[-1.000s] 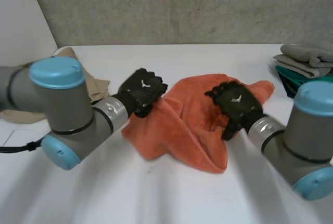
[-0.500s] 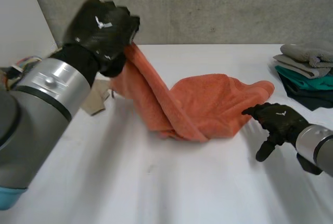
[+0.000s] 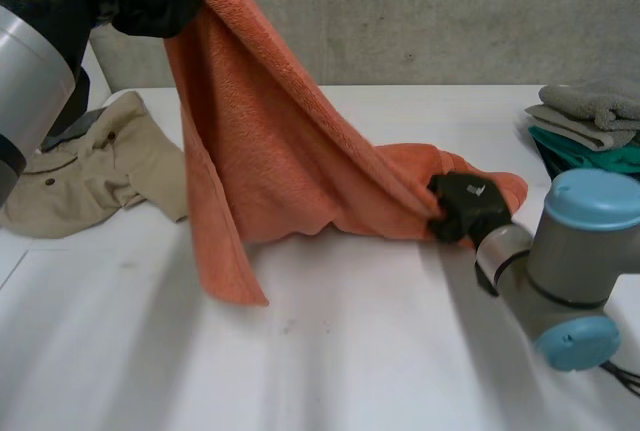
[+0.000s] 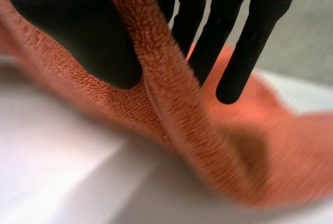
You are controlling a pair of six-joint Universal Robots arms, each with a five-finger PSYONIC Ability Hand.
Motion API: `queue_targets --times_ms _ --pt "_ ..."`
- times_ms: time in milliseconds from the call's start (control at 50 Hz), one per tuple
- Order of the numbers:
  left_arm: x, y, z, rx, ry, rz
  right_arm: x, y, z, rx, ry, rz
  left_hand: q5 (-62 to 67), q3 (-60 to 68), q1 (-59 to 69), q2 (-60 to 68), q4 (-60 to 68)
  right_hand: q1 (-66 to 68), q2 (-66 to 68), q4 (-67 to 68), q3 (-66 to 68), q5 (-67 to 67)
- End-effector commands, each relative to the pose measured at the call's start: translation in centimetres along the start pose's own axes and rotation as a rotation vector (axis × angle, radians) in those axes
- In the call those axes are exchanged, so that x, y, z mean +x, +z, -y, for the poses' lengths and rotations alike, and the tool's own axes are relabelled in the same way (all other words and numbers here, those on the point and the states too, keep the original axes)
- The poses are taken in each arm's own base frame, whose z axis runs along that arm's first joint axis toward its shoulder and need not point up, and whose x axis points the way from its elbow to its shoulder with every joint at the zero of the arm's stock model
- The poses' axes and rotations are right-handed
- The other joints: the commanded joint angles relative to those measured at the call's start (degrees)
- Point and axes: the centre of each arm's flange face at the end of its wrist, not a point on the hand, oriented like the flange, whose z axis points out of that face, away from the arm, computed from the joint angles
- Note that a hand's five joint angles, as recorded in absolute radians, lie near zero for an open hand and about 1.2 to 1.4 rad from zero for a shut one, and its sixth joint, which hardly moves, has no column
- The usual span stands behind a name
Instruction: Fold the laundry.
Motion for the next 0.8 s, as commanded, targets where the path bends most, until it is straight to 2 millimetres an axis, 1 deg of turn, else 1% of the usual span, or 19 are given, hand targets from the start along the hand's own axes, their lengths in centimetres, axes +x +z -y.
queue_targets --times_ms 20,80,120,200,260,300,340,440,460,520,540,600,620,640,660,700,720,760,800 --pt "-1.0 -0.4 -1.4 -0.049 0.025 0.039 1.7 -1.8 7.7 0.198 -0.219 -0.058 14.1 11.7 13.6 11.4 11.2 14.7 12.5 11.6 12.0 13.5" --pt "-2.8 -0.5 -3.2 -0.101 0.049 0.1 3.1 -3.5 10.3 0.183 -0.464 -0.046 14.1 11.7 13.6 11.4 11.2 14.7 12.5 11.6 12.0 13.5" --pt "-3.5 -0.5 -4.3 -0.134 0.061 0.119 3.1 -3.9 10.7 0.165 -0.526 -0.024 14.1 11.7 13.6 11.4 11.2 14.7 12.5 11.6 12.0 13.5" --pt "-5.2 -0.8 -7.6 -0.243 0.078 0.171 2.4 -6.1 12.8 0.121 -0.656 0.007 14.1 11.7 13.6 11.4 11.2 14.7 12.5 11.6 12.0 13.5" --pt "-5.1 -1.7 -10.3 -0.331 0.073 0.153 2.2 -7.5 13.8 0.052 -0.691 0.023 14.1 11.7 13.6 11.4 11.2 14.7 12.5 11.6 12.0 13.5" --pt "-4.5 -2.2 -11.6 -0.367 0.065 0.123 2.1 -8.2 13.7 -0.006 -0.692 0.048 14.1 11.7 13.6 11.4 11.2 14.7 12.5 11.6 12.0 13.5" --pt "-3.3 -2.8 -14.0 -0.438 0.046 0.062 2.0 -8.4 13.4 -0.044 -0.688 0.062 14.1 11.7 13.6 11.4 11.2 14.7 12.5 11.6 12.0 13.5" --pt "-1.9 -2.7 -19.4 -0.596 0.018 -0.004 2.4 -6.9 11.3 -0.155 -0.704 0.1 14.1 11.7 13.6 11.4 11.2 14.7 12.5 11.6 12.0 13.5" --pt "-1.6 -2.2 -20.8 -0.621 0.014 -0.012 2.4 -6.6 11.1 -0.163 -0.717 0.102 14.1 11.7 13.6 11.4 11.2 14.7 12.5 11.6 12.0 13.5" --pt "-1.7 -0.3 -22.1 -0.592 0.019 -0.003 2.9 -4.9 10.5 -0.185 -0.741 0.076 14.1 11.7 13.6 11.4 11.2 14.7 12.5 11.6 12.0 13.5" --pt "-2.2 1.6 -22.3 -0.533 0.03 0.019 3.2 -4.4 10.6 -0.183 -0.741 0.058 14.1 11.7 13.6 11.4 11.2 14.7 12.5 11.6 12.0 13.5" --pt "-3.1 5.8 -20.3 -0.351 0.053 0.056 3.8 -2.0 12.5 -0.083 -0.759 -0.031 14.1 11.7 13.6 11.4 11.2 14.7 12.5 11.6 12.0 13.5" --pt "-3.2 6.9 -19.2 -0.289 0.062 0.066 4.0 -1.0 14.1 0.005 -0.766 -0.084 14.1 11.7 13.6 11.4 11.2 14.7 12.5 11.6 12.0 13.5" --pt "-3.5 8.2 -17.8 -0.216 0.071 0.082 4.1 -0.6 15.0 0.061 -0.768 -0.11 14.1 11.7 13.6 11.4 11.2 14.7 12.5 11.6 12.0 13.5" --pt "-4.4 10.1 -15.5 -0.092 0.086 0.117 4.1 -0.2 16.1 0.123 -0.772 -0.139 14.1 11.7 13.6 11.4 11.2 14.7 12.5 11.6 12.0 13.5" --pt "-5.3 11.6 -13.3 0.031 0.101 0.157 4.0 0.6 19.0 0.326 -0.776 -0.216 14.1 11.7 13.6 11.4 11.2 14.7 12.5 11.6 12.0 13.5" --pt "-6.2 12.7 -11.1 0.156 0.111 0.198 3.9 0.8 20.0 0.399 -0.783 -0.241 14.1 11.7 13.6 11.4 11.2 14.7 12.5 11.6 12.0 13.5" --pt "-7.0 13.3 -9.2 0.276 0.121 0.249 3.9 1.1 22.2 0.596 -0.787 -0.303 14.1 11.7 13.6 11.4 11.2 14.7 12.5 11.6 12.0 13.5" --pt "-7.7 13.8 -7.3 0.415 0.137 0.32 4.0 1.0 23.2 0.707 -0.784 -0.348 14.1 11.7 13.6 11.4 11.2 14.7 12.5 11.6 12.0 13.5"
